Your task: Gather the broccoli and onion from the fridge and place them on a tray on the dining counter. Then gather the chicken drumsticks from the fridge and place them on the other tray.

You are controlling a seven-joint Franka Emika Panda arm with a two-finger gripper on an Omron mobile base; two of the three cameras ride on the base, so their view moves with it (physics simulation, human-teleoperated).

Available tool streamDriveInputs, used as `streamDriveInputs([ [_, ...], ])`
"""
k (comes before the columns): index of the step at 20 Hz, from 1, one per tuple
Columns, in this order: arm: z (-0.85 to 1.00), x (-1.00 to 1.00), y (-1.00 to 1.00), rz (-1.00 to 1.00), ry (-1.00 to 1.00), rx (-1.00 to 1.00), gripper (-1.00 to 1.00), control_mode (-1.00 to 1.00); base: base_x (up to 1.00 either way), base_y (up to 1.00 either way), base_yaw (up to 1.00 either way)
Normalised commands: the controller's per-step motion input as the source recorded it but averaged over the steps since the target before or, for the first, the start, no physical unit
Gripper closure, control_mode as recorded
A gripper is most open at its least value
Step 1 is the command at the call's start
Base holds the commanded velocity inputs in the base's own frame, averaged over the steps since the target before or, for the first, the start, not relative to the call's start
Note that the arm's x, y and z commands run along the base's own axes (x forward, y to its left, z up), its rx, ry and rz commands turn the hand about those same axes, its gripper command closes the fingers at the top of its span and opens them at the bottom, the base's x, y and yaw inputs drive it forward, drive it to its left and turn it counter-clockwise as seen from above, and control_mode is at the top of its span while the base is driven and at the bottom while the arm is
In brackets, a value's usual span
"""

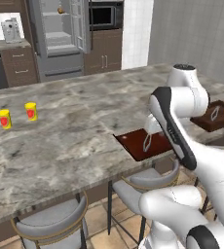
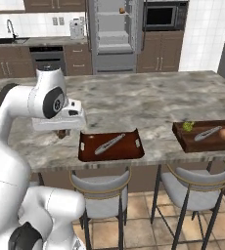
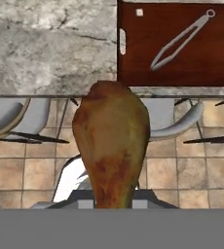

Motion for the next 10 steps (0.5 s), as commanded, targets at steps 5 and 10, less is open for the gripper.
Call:
streamDriveInputs([
  [5,-0.88,1.0,0.19,0.0,0.07,-0.06,1.0,-1.0,0.0,0.0,0.0],
  [10,-0.72,1.0,-0.03,0.06,-0.05,-0.01,1.0,-1.0,0.0,0.0,0.0],
])
